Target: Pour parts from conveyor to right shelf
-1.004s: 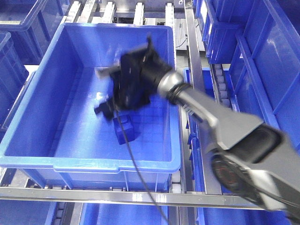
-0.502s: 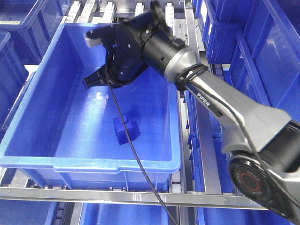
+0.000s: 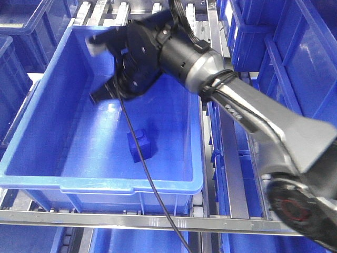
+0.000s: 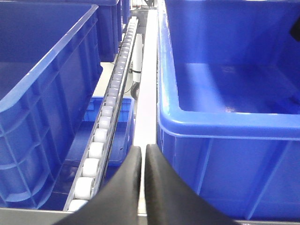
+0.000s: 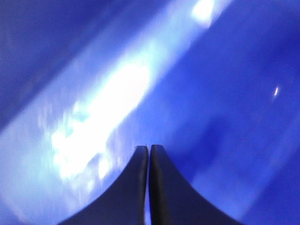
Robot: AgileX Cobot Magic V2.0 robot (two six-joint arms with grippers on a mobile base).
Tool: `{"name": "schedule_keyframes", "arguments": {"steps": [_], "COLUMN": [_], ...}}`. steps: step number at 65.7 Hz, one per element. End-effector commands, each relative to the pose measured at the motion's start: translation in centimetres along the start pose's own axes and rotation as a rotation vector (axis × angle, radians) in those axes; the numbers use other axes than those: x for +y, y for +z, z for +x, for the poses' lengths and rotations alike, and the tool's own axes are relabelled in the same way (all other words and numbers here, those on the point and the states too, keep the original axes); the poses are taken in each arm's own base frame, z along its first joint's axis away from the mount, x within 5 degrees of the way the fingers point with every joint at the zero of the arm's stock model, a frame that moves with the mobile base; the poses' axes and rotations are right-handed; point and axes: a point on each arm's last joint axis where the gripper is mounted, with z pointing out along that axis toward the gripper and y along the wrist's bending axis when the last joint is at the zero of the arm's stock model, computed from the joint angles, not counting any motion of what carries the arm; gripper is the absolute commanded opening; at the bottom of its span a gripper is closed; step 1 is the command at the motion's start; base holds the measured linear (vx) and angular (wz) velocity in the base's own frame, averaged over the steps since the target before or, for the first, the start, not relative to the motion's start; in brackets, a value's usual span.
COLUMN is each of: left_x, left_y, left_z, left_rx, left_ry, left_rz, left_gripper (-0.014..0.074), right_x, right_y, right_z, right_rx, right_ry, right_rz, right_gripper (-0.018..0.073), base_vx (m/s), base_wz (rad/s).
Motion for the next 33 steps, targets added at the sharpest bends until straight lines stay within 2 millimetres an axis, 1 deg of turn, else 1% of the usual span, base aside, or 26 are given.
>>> {"name": "schedule_keyframes", "arguments": {"steps": [1,4,5,6,7,11,13,14,16,19,20,22,25,28,29,31,32,33], "left_x": [-0.1,-0.1,-0.1,-0.1,-0.1,-0.1,-0.1,-0.1,-0.1,-0.1,-0.1,-0.1,-0.1,-0.1,-0.1,-0.1,-0.1,-0.1], "left_y": [-0.3,-0.3,-0.3,-0.3,-0.3,-0.3,-0.3,-0.3,-0.3,-0.3,-0.3,-0.3,-0.3,-0.3,-0.3,-0.3,-0.3,-0.3], "left_z": [-1.4,-1.4,-1.4,-1.4,-1.4,-1.4,-1.4,-1.4,-1.4,-1.4,-1.4,-1.4,-1.4,-1.4,-1.4,-1.4,-1.4,-1.4], "left_rx": [-0.108,-0.108,-0.108,-0.108,-0.108,-0.108,-0.108,-0.108,-0.108,-0.108,-0.108,-0.108,-0.108,-0.108,-0.108,-0.108,-0.108,-0.108], "left_ry": [-0.016,-0.016,-0.016,-0.016,-0.016,-0.016,-0.016,-0.016,-0.016,-0.016,-0.016,-0.016,-0.016,-0.016,-0.016,-0.016,-0.016,-0.016], "left_rz": [0.011,0.011,0.011,0.011,0.011,0.011,0.011,0.011,0.011,0.011,0.011,0.011,0.011,0.011,0.011,0.011,0.011,0.011], "left_gripper": [-0.0006,-0.0006,-0.0006,-0.0006,-0.0006,-0.0006,-0.0006,-0.0006,-0.0006,-0.0006,-0.0006,-0.0006,-0.0006,-0.0006,-0.0006,-0.0006,-0.0006,-0.0006], "right_x": [-0.5,-0.5,-0.4,-0.5,-0.4,-0.4,-0.4,-0.3,-0.3,-0.3,-0.3,-0.3,-0.3,-0.2,-0.2,-0.2,-0.2,-0.2], "right_y": [-5.3,-6.0,-5.8,-6.4,-6.2,-6.8,-7.6,-7.5,-7.9,-8.7,-9.3,-9.9,-10.3,-11.2,-11.8,-12.0,-12.6,-12.5], "right_z": [-1.0,-0.7,-0.4,-0.3,0.1,0.9,1.3,1.8,2.3,3.2,3.5,4.0,5.2,6.5,6.8,7.7,8.1,8.7], "right_rx": [-0.157,-0.178,-0.172,-0.191,-0.185,-0.205,-0.233,-0.226,-0.241,-0.265,-0.281,-0.305,-0.314,-0.338,-0.353,-0.358,-0.376,-0.364], "right_ry": [-0.014,-0.014,-0.015,-0.015,-0.016,-0.011,-0.006,-0.007,-0.005,-0.002,-0.001,0.0,0.0,0.004,0.006,0.009,0.011,0.017], "right_rz": [0.012,0.012,0.011,0.012,0.011,0.006,0.003,0.002,-0.002,-0.007,-0.007,-0.007,-0.009,-0.01,-0.01,-0.011,-0.011,-0.013], "right_gripper": [-0.0009,-0.0009,-0.0009,-0.0009,-0.0009,-0.0009,-0.0009,-0.0009,-0.0009,-0.0009,-0.0008,-0.0008,-0.0007,-0.0006,-0.0006,-0.0006,-0.0006,-0.0006], "base_vx": [0.0,0.0,0.0,0.0,0.0,0.0,0.0,0.0,0.0,0.0,0.0,0.0,0.0,0.0,0.0,0.0,0.0,0.0], "base_wz": [0.0,0.0,0.0,0.0,0.0,0.0,0.0,0.0,0.0,0.0,0.0,0.0,0.0,0.0,0.0,0.0,0.0,0.0]}}
